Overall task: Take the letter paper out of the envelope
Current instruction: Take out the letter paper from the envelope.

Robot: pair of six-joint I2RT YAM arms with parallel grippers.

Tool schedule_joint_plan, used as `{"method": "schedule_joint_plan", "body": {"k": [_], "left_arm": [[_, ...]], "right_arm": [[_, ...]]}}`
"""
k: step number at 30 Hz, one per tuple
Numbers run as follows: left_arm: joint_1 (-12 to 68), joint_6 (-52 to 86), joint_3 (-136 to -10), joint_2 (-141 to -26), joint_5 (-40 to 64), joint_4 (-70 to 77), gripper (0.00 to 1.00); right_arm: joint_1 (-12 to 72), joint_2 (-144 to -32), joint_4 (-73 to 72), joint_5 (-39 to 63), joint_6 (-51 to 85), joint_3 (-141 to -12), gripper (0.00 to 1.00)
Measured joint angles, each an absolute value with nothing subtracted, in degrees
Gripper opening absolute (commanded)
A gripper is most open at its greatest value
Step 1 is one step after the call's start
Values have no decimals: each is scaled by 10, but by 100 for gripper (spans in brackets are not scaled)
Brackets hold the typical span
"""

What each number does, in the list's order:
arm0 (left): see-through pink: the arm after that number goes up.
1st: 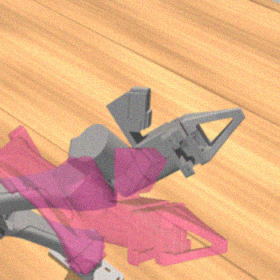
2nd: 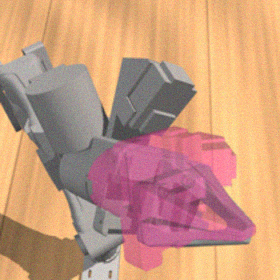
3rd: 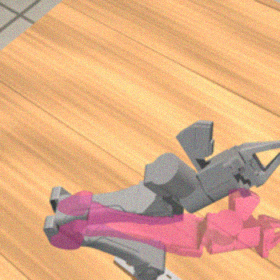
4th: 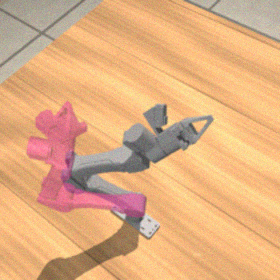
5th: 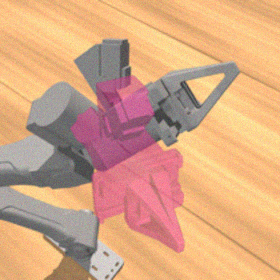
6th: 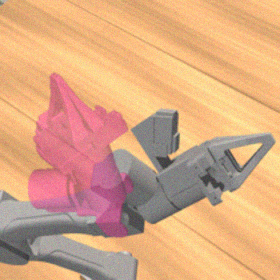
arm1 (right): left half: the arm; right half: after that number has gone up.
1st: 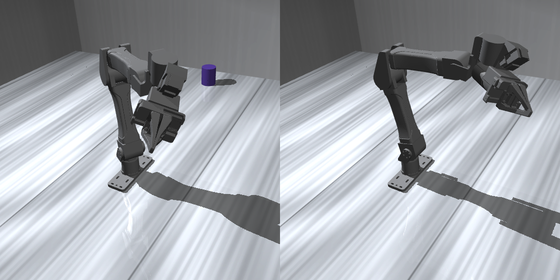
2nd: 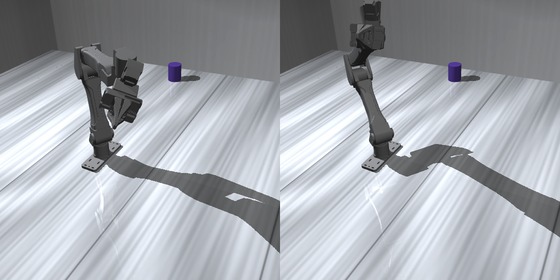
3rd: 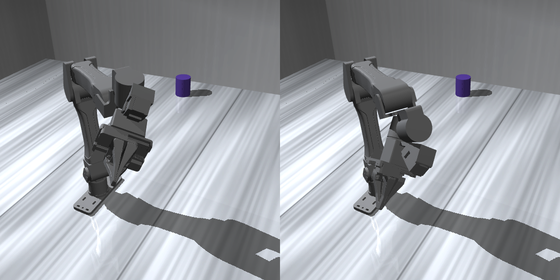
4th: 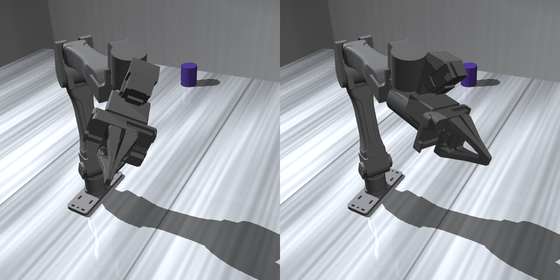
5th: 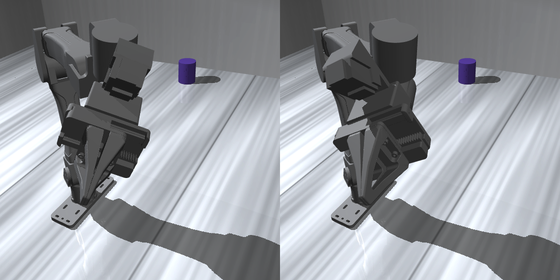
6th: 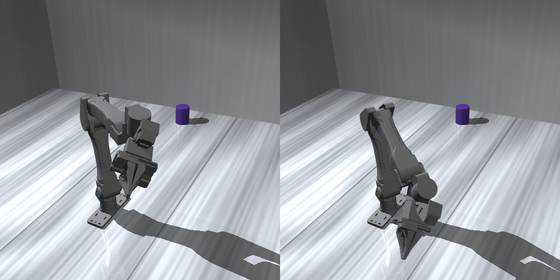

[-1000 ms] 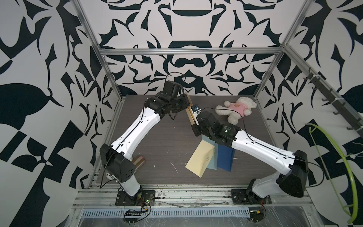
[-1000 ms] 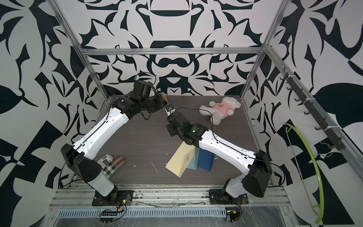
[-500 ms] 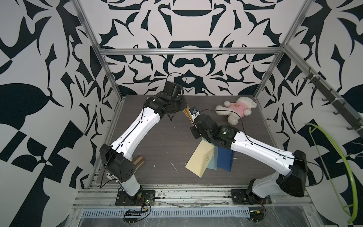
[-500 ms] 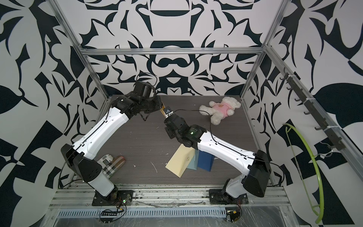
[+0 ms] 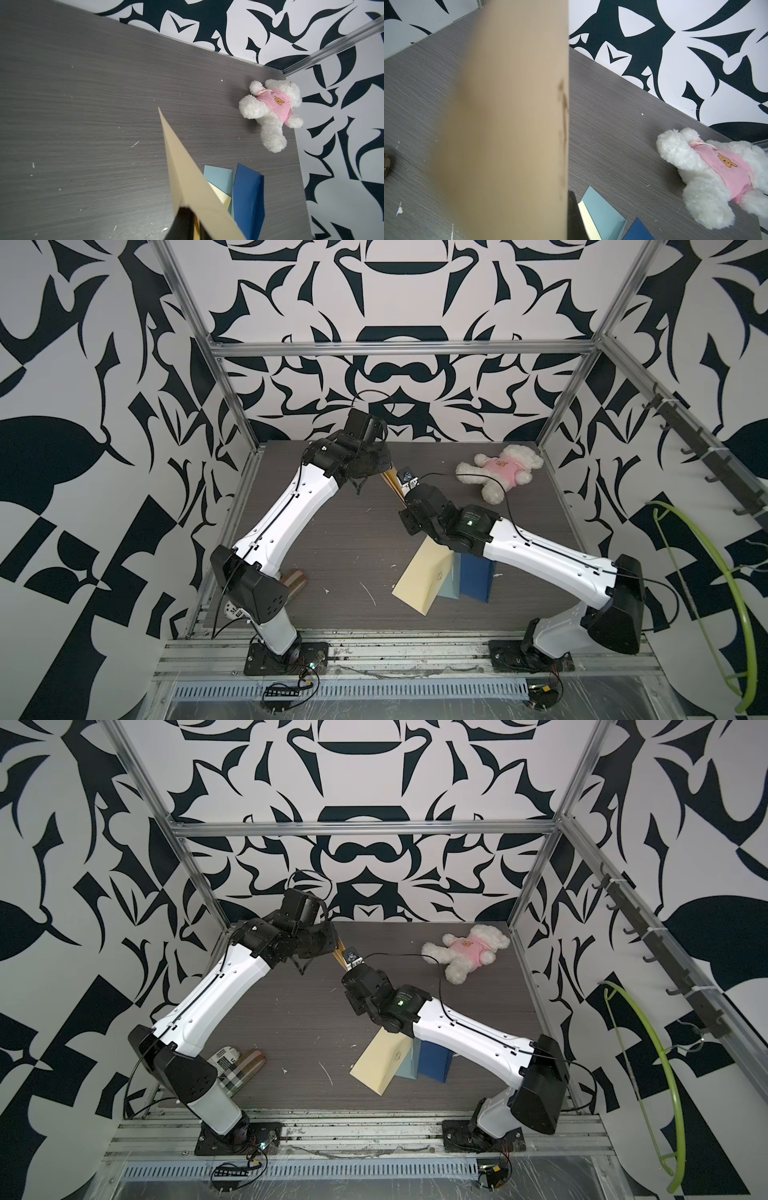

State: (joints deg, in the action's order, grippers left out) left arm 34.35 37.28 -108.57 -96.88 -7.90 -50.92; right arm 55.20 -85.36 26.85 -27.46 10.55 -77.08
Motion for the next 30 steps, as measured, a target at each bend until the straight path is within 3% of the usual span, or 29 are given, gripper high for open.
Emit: {"method": "schedule_joint_plan", "body": {"k": [11, 30], "left_arm": [[343, 390, -1147, -1003, -75, -594, 28], [344, 414, -1159, -1018, -80, -652, 30]], "right_arm": [[552, -869, 276, -286, 106, -779, 0], [552, -886, 286, -266, 119, -797, 0]]}}
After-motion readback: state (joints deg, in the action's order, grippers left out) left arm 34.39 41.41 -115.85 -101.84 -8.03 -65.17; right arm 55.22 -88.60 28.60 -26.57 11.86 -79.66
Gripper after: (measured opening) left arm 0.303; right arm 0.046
